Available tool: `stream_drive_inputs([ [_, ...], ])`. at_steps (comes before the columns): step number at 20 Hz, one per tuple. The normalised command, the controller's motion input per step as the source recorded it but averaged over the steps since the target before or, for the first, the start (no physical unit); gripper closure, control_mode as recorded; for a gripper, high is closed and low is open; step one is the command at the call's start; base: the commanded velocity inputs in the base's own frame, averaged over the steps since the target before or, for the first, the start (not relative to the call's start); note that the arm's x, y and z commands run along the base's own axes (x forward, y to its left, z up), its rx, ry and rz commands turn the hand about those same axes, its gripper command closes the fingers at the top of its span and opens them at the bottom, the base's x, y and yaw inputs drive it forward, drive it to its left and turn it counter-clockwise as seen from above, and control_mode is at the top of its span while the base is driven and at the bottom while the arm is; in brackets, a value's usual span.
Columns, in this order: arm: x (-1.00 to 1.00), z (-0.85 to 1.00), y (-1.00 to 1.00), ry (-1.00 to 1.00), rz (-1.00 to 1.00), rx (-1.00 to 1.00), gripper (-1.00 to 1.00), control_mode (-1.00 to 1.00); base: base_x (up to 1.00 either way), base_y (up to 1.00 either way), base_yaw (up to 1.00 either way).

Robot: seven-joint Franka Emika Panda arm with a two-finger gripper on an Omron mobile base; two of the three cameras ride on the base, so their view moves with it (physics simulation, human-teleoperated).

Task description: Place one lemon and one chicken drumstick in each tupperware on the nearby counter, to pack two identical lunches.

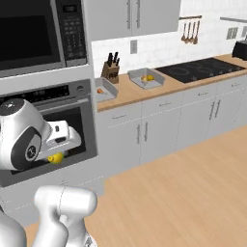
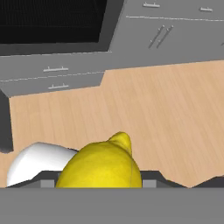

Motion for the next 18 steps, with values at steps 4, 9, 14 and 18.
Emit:
stream_drive_inputs([
  [4,0.00,0.00,0.00,0.00,0.00,0.00,1.00,1.00,1.00,-0.91,-0.05],
  [9,0.00,0.00,0.00,0.00,0.00,0.00,1.00,1.00,1.00,-0.68,-0.08],
  [14,0.00,0.00,0.00,0.00,0.00,0.00,1.00,1.00,1.00,-0.06,0.00],
  [18,0.00,0.00,0.00,0.00,0.00,0.00,1.00,1.00,1.00,-0.10,0.16],
])
